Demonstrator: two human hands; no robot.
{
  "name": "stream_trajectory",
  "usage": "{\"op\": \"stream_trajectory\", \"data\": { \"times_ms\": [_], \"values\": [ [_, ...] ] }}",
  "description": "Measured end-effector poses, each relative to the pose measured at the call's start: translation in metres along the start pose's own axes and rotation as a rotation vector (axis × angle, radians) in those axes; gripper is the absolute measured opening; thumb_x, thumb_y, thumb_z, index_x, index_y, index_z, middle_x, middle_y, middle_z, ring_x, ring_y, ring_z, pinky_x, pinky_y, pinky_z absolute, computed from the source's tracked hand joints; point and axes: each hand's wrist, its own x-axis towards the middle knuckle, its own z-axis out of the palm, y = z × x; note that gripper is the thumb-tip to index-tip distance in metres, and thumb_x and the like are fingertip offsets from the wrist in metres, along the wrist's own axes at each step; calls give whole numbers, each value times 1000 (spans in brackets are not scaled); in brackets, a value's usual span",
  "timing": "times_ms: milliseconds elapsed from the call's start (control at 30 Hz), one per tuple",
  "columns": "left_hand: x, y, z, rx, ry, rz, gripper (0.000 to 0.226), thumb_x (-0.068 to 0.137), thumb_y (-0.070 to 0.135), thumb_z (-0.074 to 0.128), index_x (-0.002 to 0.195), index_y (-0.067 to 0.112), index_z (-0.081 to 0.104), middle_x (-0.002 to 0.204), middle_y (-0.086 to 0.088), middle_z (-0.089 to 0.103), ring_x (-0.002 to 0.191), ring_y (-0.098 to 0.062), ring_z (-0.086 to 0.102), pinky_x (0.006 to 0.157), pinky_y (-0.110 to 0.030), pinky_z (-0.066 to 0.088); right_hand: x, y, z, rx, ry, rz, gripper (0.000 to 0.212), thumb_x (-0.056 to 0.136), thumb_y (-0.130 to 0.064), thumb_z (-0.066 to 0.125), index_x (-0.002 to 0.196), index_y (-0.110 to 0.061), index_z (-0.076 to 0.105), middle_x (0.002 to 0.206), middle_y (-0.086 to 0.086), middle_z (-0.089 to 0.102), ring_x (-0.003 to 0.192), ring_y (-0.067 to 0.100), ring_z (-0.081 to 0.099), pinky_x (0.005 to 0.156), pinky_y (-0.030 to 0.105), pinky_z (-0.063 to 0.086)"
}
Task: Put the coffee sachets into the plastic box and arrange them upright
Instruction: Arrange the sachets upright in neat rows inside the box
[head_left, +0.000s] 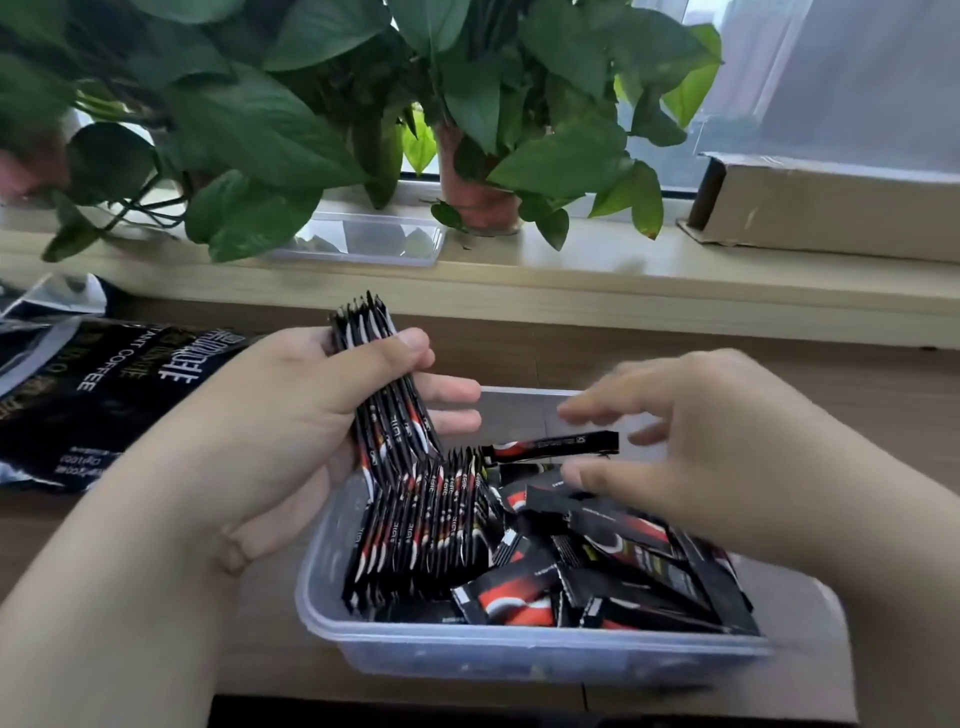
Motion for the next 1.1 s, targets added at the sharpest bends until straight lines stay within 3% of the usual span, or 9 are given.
{"op": "stream_trajectory", "data": {
  "times_ms": [67, 200, 367, 500, 600, 800, 933, 1100],
  "values": [
    [-3, 2, 5, -41, 5, -16, 31, 76, 27, 65, 93, 1, 60, 87, -24, 78, 80, -36, 78, 55, -40, 63, 7, 3, 6, -17, 12, -29, 45, 78, -52, 68, 121, -38, 69, 114, -25, 68, 109, -2, 59, 100, 28, 49],
    [-5, 2, 6, -19, 24, -3, 33, 78, 28, 65, 97, 2, 59, 86, -22, 78, 80, -35, 79, 55, -36, 61, 18, 7, 19, -161, -136, 18, 44, 88, -50, 62, 128, -31, 62, 123, -17, 63, 117, 9, 56, 101, 28, 44],
    [-3, 1, 2, -27, 15, 0, 35, 75, 29, 65, 95, 1, 60, 87, -23, 78, 81, -36, 78, 57, -35, 62, 24, 10, 26, -286, -271, 109, 28, 99, -40, 48, 110, -27, 70, 104, -4, 63, 106, 21, 57, 92, 38, 49],
    [-3, 1, 2, -39, 21, -9, 36, 74, 30, 65, 95, 1, 59, 87, -23, 78, 82, -36, 78, 58, -34, 61, 23, 13, 26, -241, -242, 110, 24, 95, -41, 55, 101, -29, 74, 109, -11, 66, 107, 16, 58, 94, 36, 49],
    [-4, 2, 3, -50, 20, -13, 35, 74, 29, 65, 95, 1, 59, 87, -24, 78, 82, -36, 78, 57, -34, 61, 22, 13, 24, -213, -234, 80, 20, 92, -42, 60, 107, -34, 72, 117, -17, 63, 111, 13, 57, 96, 30, 47],
    [-5, 3, 3, -48, 16, -20, 35, 76, 28, 64, 96, 0, 59, 88, -24, 78, 83, -36, 78, 59, -36, 62, 21, 12, 17, -194, -219, 56, 13, 85, -30, 71, 97, -34, 72, 92, -17, 68, 90, 5, 61, 79, 20, 49],
    [-6, 3, 4, -47, 19, -21, 33, 78, 28, 64, 96, 0, 59, 87, -24, 78, 83, -35, 78, 57, -35, 62, 19, 11, 14, -194, -217, 38, 32, 85, -28, 70, 115, -40, 68, 89, -21, 63, 90, 3, 58, 81, 23, 48],
    [-7, 3, 4, -46, 23, -17, 31, 78, 27, 64, 95, 1, 60, 87, -24, 78, 82, -36, 78, 58, -37, 62, 11, 10, 5, -160, -149, 57, 21, 81, -21, 65, 84, -40, 72, 87, -17, 67, 84, 4, 62, 80, 29, 54]
  ]
}}
